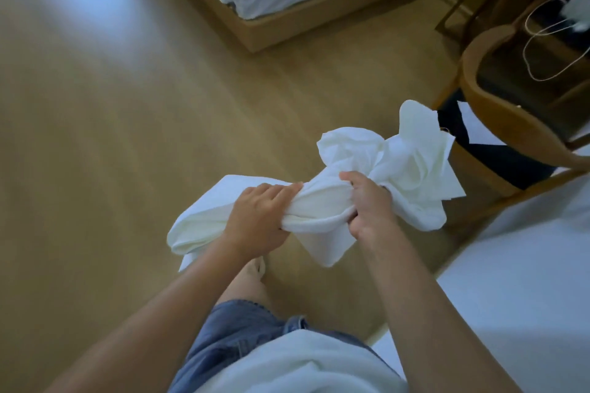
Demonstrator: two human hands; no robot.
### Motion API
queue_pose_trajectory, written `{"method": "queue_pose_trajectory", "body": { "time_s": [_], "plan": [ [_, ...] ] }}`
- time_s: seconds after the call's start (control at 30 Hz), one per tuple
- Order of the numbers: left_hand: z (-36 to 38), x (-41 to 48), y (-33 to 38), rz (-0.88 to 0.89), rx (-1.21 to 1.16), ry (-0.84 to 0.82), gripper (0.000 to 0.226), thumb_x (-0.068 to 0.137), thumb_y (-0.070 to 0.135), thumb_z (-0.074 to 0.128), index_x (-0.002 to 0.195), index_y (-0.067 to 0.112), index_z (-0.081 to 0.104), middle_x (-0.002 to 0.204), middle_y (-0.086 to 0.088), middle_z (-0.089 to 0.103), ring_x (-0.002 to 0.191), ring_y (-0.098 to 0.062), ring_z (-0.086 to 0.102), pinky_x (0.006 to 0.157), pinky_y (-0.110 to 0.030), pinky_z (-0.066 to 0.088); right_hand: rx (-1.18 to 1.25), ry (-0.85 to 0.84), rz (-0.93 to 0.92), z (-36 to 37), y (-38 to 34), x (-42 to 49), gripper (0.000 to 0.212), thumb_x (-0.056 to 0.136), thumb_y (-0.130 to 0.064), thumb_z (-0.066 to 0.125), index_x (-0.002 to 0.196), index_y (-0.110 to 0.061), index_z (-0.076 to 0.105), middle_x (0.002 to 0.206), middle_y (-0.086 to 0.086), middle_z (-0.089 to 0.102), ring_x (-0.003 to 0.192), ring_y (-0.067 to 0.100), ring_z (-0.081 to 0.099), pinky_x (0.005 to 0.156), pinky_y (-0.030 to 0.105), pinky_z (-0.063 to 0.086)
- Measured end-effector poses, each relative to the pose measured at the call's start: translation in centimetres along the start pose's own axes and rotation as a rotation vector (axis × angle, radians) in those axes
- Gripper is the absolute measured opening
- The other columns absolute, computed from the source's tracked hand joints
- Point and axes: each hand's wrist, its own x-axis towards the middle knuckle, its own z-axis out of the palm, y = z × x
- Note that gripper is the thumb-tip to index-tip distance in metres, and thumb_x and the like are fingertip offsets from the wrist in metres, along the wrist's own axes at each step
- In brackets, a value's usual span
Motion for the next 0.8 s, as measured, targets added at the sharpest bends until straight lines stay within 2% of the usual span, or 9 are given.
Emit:
{"method": "queue_pose_trajectory", "body": {
  "time_s": [0.13, 0.27, 0.37, 0.5, 0.57, 0.67, 0.8],
  "plan": [
    [0.3, 9.0, -4.3, 0.029, -0.081, -0.037, 0.059, 0.045, 0.005, 0.081, 0.103, 0.007, 0.071, 0.079, -0.005, 0.07, 0.064, -0.03, 0.065, 0.055, -0.034, 0.052, 0.026, 0.036, 0.013, 4.9, -4.9, 6.0, 0.034, 0.075, -0.009, 0.069, 0.107, -0.009, 0.058, 0.09, 0.002, 0.06, 0.072, 0.016, 0.058, 0.059, 0.026, 0.043],
    [0.1, 18.3, -8.5, 0.09, -0.122, -0.087, 0.052, 0.052, 0.009, 0.08, 0.103, 0.007, 0.072, 0.078, -0.005, 0.07, 0.063, -0.031, 0.064, 0.055, -0.033, 0.05, 0.065, 0.089, 0.05, 9.4, -9.8, 11.5, 0.04, 0.074, -0.01, 0.07, 0.112, -0.009, 0.058, 0.096, 0.005, 0.062, 0.079, 0.02, 0.06, 0.067, 0.031, 0.046],
    [0.5, 26.0, -11.3, 0.158, -0.132, -0.121, 0.052, 0.058, 0.008, 0.064, 0.109, 0.006, 0.07, 0.092, -0.007, 0.073, 0.075, -0.031, 0.068, 0.061, -0.038, 0.053, 0.123, 0.137, 0.024, 12.1, -13.6, 16.1, 0.035, 0.074, -0.011, 0.07, 0.107, -0.011, 0.059, 0.097, 0.004, 0.064, 0.083, 0.021, 0.061, 0.071, 0.032, 0.049],
    [1.8, 35.8, -13.0, 0.202, -0.142, -0.16, 0.06, 0.054, -0.007, 0.07, 0.113, 0.005, 0.069, 0.102, -0.008, 0.072, 0.084, -0.033, 0.069, 0.067, -0.043, 0.053, 0.159, 0.187, -0.002, 14.4, -19.3, 22.5, 0.023, 0.073, -0.012, 0.071, 0.091, -0.017, 0.057, 0.092, 0.002, 0.066, 0.085, 0.022, 0.064, 0.075, 0.035, 0.053],
    [2.8, 41.0, -13.6, 0.219, -0.141, -0.175, 0.058, 0.057, -0.006, 0.064, 0.113, 0.005, 0.069, 0.102, -0.008, 0.072, 0.086, -0.034, 0.068, 0.069, -0.044, 0.052, 0.181, 0.191, -0.015, 15.4, -22.3, 26.1, 0.022, 0.073, -0.012, 0.071, 0.086, -0.02, 0.055, 0.089, 0.001, 0.066, 0.084, 0.02, 0.065, 0.077, 0.035, 0.054],
    [4.8, 49.1, -14.4, 0.211, -0.135, -0.167, 0.058, 0.06, 0.0, 0.052, 0.116, 0.006, 0.068, 0.105, -0.009, 0.071, 0.091, -0.035, 0.067, 0.074, -0.045, 0.05, 0.2, 0.177, -0.039, 16.7, -27.3, 32.5, 0.02, 0.073, -0.013, 0.07, 0.086, -0.021, 0.056, 0.087, 0.0, 0.066, 0.083, 0.019, 0.066, 0.073, 0.034, 0.055],
    [7.4, 59.4, -15.1, 0.124, -0.159, -0.145, 0.06, 0.065, -0.007, 0.058, 0.123, 0.011, 0.064, 0.113, -0.008, 0.068, 0.102, -0.034, 0.062, 0.082, -0.041, 0.044, 0.154, 0.126, -0.027, 18.7, -35.1, 40.8, 0.023, 0.074, -0.015, 0.071, 0.094, -0.018, 0.06, 0.087, -0.001, 0.067, 0.082, 0.017, 0.066, 0.062, 0.028, 0.054]
  ]
}}
